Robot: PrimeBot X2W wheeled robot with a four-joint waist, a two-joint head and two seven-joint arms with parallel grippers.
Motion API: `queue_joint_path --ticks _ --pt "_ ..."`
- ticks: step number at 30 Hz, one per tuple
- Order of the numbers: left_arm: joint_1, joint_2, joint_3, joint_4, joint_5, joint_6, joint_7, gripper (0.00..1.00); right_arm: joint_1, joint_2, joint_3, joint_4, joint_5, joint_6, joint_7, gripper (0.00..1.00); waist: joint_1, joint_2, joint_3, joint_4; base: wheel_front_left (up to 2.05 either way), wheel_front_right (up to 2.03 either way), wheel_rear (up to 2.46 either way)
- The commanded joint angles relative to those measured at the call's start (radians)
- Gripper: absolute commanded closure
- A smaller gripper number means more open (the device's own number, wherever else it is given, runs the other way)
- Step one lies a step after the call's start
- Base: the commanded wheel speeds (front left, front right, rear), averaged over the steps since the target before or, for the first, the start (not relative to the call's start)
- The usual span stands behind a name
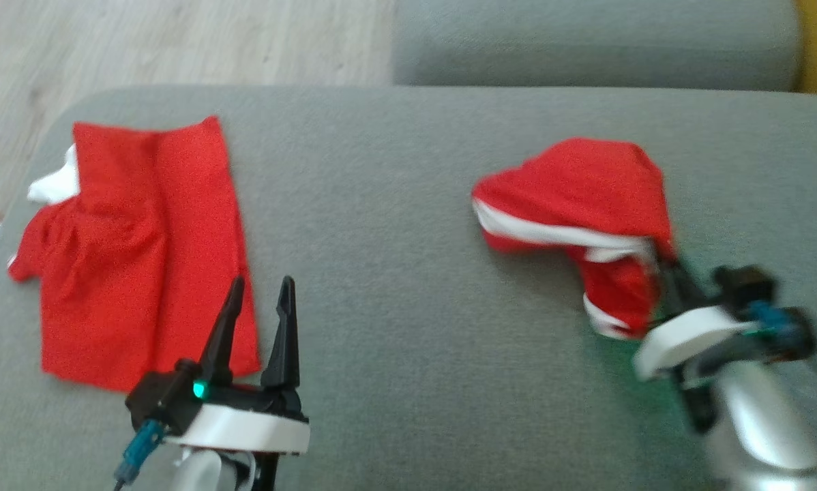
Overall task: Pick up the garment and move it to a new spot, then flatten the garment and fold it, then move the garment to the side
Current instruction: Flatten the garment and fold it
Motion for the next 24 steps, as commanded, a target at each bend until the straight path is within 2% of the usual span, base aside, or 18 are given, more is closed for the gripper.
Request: queue_joint_path --ticks 1,4,8,9,10,13,17,20,24 --pt "-0.017 0.000 0.025 -0.035 -0.005 0.002 -0.010 0.00 -0.020 -0.020 -0.004 -0.053 -0.015 -0.001 0.009 1.00 0.0000 0.0000 -0.028 -0.029 0.00 0.00 0.00" --pt "-0.007 0.000 0.022 -0.037 -0.009 0.002 -0.010 0.00 0.002 -0.057 -0.103 -0.161 -0.076 -0.001 0.073 1.00 0.0000 0.0000 -0.042 -0.045 0.00 0.00 0.00" --pt "0.001 -0.001 0.018 -0.042 -0.020 0.001 -0.010 0.00 0.043 -0.066 -0.224 -0.248 -0.129 -0.001 0.181 1.00 0.0000 0.0000 -0.047 -0.059 0.00 0.00 0.00" --pt "0.001 -0.001 0.017 -0.043 -0.022 0.001 -0.010 0.00 0.053 -0.059 -0.248 -0.258 -0.139 -0.001 0.203 0.20 0.0000 0.0000 -0.047 -0.062 0.00 0.00 0.00" --pt "0.001 -0.001 0.015 -0.043 -0.023 0.001 -0.010 0.00 0.061 -0.048 -0.277 -0.267 -0.149 -0.001 0.218 0.00 0.0000 0.0000 -0.046 -0.064 0.00 0.00 0.00" --pt "-0.002 -0.001 0.013 -0.043 -0.026 0.001 -0.010 0.00 0.083 -0.011 -0.342 -0.301 -0.183 -0.001 0.215 0.00 0.0000 0.0000 -0.042 -0.069 0.00 0.00 0.00" --pt "-0.007 -0.001 0.019 -0.046 -0.026 0.001 -0.010 0.00 0.106 0.025 -0.324 -0.355 -0.189 -0.001 0.150 0.00 0.0000 0.0000 -0.035 -0.079 0.00 0.00 0.00" --pt "-0.013 -0.001 0.021 -0.048 -0.027 0.001 -0.010 0.00 0.139 0.033 -0.250 -0.394 -0.145 -0.001 0.092 0.00 0.0000 0.0000 -0.033 -0.084 0.00 0.00 0.00" --pt "-0.016 -0.001 0.019 -0.051 -0.028 0.001 -0.010 0.00 0.208 0.034 -0.095 -0.430 -0.009 -0.001 0.031 0.00 0.0000 0.0000 -0.033 -0.090 0.00 0.00 0.00"
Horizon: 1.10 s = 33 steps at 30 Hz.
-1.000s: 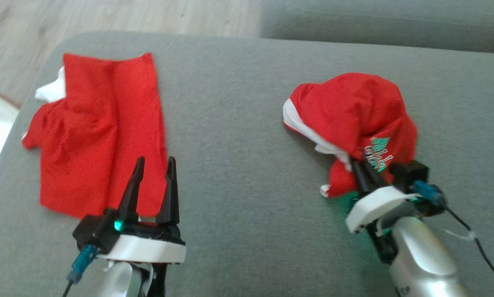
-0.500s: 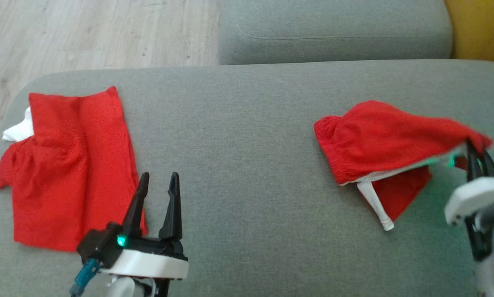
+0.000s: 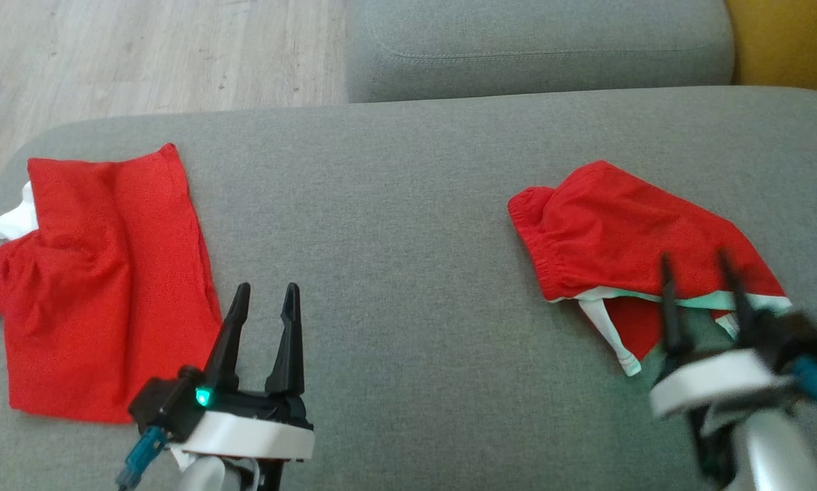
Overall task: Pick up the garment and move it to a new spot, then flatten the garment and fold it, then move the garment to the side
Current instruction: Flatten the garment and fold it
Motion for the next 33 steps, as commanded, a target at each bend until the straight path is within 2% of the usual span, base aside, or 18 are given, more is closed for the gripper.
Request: queue_joint_path --ticks 1,2,6,11,16,25,26,28,33 --pt "-0.042 -0.001 0.034 -0.036 -0.002 0.001 -0.010 0.00 0.024 -0.004 0.082 -0.040 0.048 -0.001 -0.030 0.00 0.0000 0.0000 0.000 -0.003 0.00 0.00 0.00" --pt "-0.043 -0.001 0.030 -0.036 -0.001 0.001 -0.010 0.00 0.056 -0.004 0.135 -0.040 0.074 -0.001 -0.047 0.00 0.0000 0.0000 0.000 -0.003 0.00 0.00 0.00" --pt "-0.047 -0.001 0.023 -0.038 0.001 0.001 -0.010 0.00 0.075 -0.004 0.192 -0.034 0.098 -0.001 -0.070 0.00 0.0000 0.0000 0.008 0.000 0.00 0.00 0.00" --pt "-0.052 -0.001 0.019 -0.036 0.005 0.001 -0.010 0.00 0.041 -0.004 0.233 -0.006 0.061 -0.001 -0.070 0.00 0.0000 0.0000 0.023 0.013 0.00 0.00 0.00" --pt "-0.067 -0.001 0.002 -0.032 -0.001 0.001 -0.010 0.00 -0.041 -0.004 0.272 0.091 -0.012 -0.001 -0.025 0.00 0.0000 0.0000 0.048 0.042 0.00 0.00 0.00" --pt "-0.089 -0.001 -0.023 -0.020 -0.008 0.001 -0.010 0.00 -0.184 -0.004 0.225 0.327 -0.083 -0.001 0.019 0.00 0.0000 0.0000 0.085 0.102 0.00 0.00 0.00" --pt "-0.092 -0.001 -0.025 -0.020 -0.008 0.001 -0.010 0.00 -0.196 -0.004 0.222 0.348 -0.078 -0.001 0.019 0.12 0.0000 0.0000 0.087 0.106 0.00 0.00 0.00" --pt "-0.096 -0.001 -0.027 -0.018 -0.009 0.001 -0.010 0.00 -0.217 -0.004 0.228 0.380 -0.057 -0.001 0.000 1.00 0.0000 0.0000 0.090 0.114 0.00 0.00 0.00" --pt "-0.097 -0.001 -0.033 -0.008 -0.010 0.001 -0.010 0.00 -0.250 -0.004 0.298 0.422 0.031 -0.001 -0.048 1.00 0.0000 0.0000 0.088 0.117 0.00 0.00 0.00"
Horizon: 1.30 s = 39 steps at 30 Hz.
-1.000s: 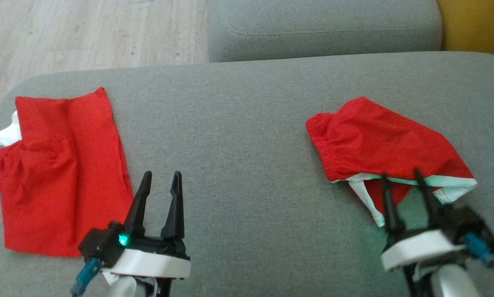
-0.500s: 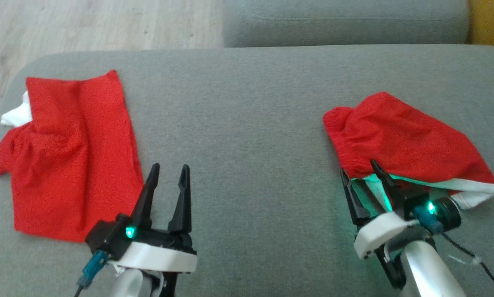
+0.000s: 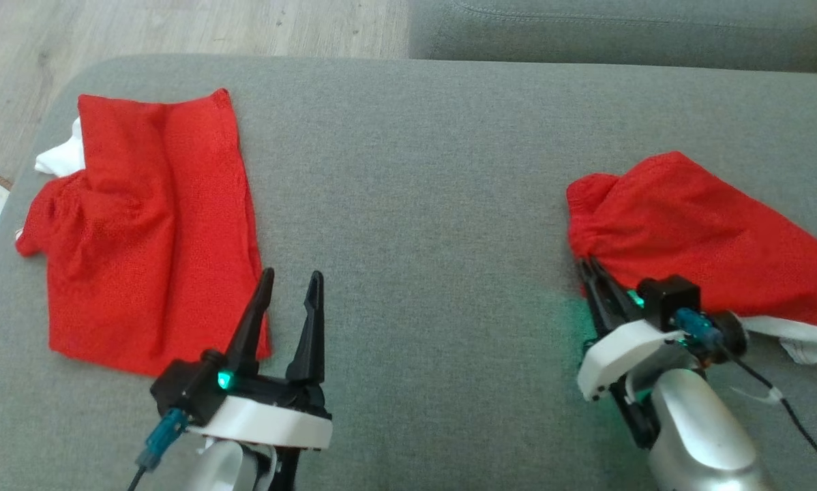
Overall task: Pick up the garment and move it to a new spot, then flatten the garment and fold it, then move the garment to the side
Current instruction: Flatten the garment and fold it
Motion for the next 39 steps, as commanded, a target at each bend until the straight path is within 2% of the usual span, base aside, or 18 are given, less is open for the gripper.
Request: queue_joint_path --ticks 1,6,11,16,17,18,22,26,32,39 --pt "-0.045 -0.001 0.021 -0.026 -0.009 0.001 -0.010 0.00 -0.036 -0.001 0.044 -0.026 0.032 -0.001 -0.017 1.00 -0.0001 0.0000 -0.003 -0.002 0.00 0.00 0.00" --pt "-0.042 -0.001 0.018 -0.021 -0.011 0.001 -0.010 0.00 -0.044 -0.001 0.186 -0.063 0.160 -0.001 -0.033 1.00 -0.0001 0.0000 -0.014 -0.013 0.00 0.00 0.00" --pt "-0.045 -0.001 0.013 -0.020 -0.010 0.001 -0.010 0.00 -0.042 -0.001 0.341 -0.109 0.287 -0.001 0.000 1.00 -0.0001 0.0000 -0.020 -0.018 0.00 0.00 0.00" --pt "-0.044 -0.001 0.008 -0.020 -0.012 0.001 -0.010 0.00 -0.054 -0.001 0.432 -0.085 0.342 -0.001 0.035 1.00 -0.0001 0.0000 -0.022 -0.017 0.00 0.00 0.00" --pt "-0.043 -0.001 0.008 -0.020 -0.012 0.001 -0.010 0.00 -0.062 -0.001 0.436 -0.070 0.335 -0.001 0.030 0.35 -0.0001 0.0000 -0.021 -0.017 0.00 0.00 0.00" --pt "-0.043 -0.001 0.008 -0.019 -0.012 0.001 -0.010 0.00 -0.069 -0.001 0.436 -0.055 0.326 -0.001 0.026 0.00 -0.0001 0.0000 -0.021 -0.017 0.00 0.00 0.00" --pt "-0.042 -0.001 0.013 -0.020 -0.011 0.001 -0.010 0.00 -0.085 -0.001 0.426 -0.036 0.323 -0.001 0.004 0.00 -0.0001 0.0000 -0.023 -0.019 0.00 0.00 0.00" --pt "-0.036 -0.001 0.028 -0.024 -0.010 0.001 -0.010 0.00 -0.088 -0.001 0.359 -0.038 0.298 -0.001 -0.031 0.00 -0.0001 0.0000 -0.033 -0.035 0.00 0.00 0.00" --pt "-0.017 -0.001 0.042 -0.036 -0.012 0.001 -0.010 0.00 -0.007 -0.003 0.167 -0.128 0.182 -0.001 -0.063 0.00 -0.0001 0.0000 -0.057 -0.078 0.00 0.00 0.00" --pt "-0.003 -0.001 0.041 -0.044 -0.017 0.001 -0.010 0.00 0.188 -0.005 -0.122 -0.330 0.044 -0.001 -0.067 0.00 -0.0001 0.0000 -0.074 -0.139 0.00 0.00 0.00"
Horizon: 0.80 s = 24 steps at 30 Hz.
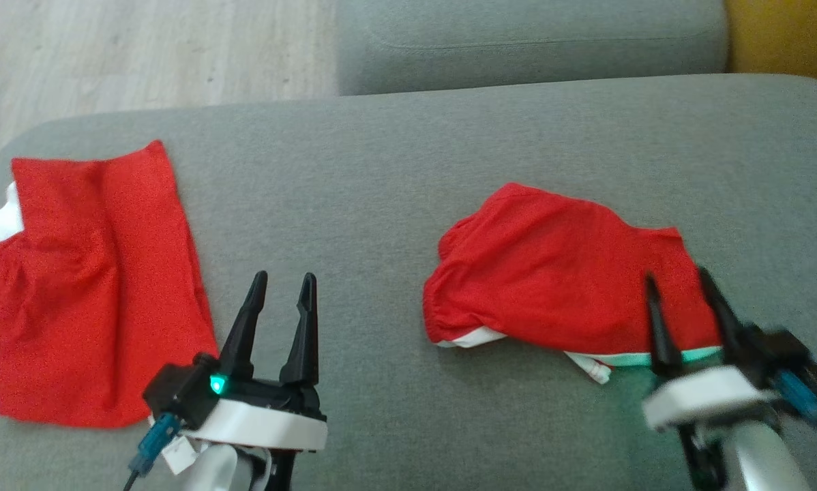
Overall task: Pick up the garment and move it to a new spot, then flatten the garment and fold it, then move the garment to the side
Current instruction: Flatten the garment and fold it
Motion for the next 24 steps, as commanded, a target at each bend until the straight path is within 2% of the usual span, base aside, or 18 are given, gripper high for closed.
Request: queue_joint_path --ticks 1,4,14,21,24 --pt "-0.015 -0.001 0.027 -0.035 -0.002 0.001 -0.010 0.00 0.015 0.003 -0.009 -0.051 -0.016 -0.001 -0.011 0.00 0.0000 0.0000 -0.008 -0.020 0.00 0.00 0.00" --pt "-0.009 -0.001 0.021 -0.032 -0.008 0.001 -0.010 0.00 0.091 0.005 -0.070 -0.076 -0.002 -0.001 -0.011 0.00 0.0000 0.0000 -0.009 -0.042 0.00 0.00 0.00" --pt "-0.020 -0.001 -0.036 0.033 -0.002 0.007 -0.010 0.00 0.111 0.005 -0.057 -0.101 0.036 -0.001 -0.011 0.00 0.0000 0.0000 0.005 -0.075 0.00 0.00 0.00" --pt "-0.068 -0.001 -0.202 0.163 -0.029 0.008 0.075 0.00 0.093 0.005 -0.043 -0.098 0.031 -0.001 -0.011 0.00 0.0000 0.0000 0.023 -0.090 0.00 0.00 0.00" --pt "-0.104 -0.001 -0.261 0.207 -0.075 0.010 0.102 0.00 0.078 0.005 -0.029 -0.101 0.035 -0.001 -0.011 0.00 0.0000 0.0000 0.043 -0.109 0.00 0.00 0.00"
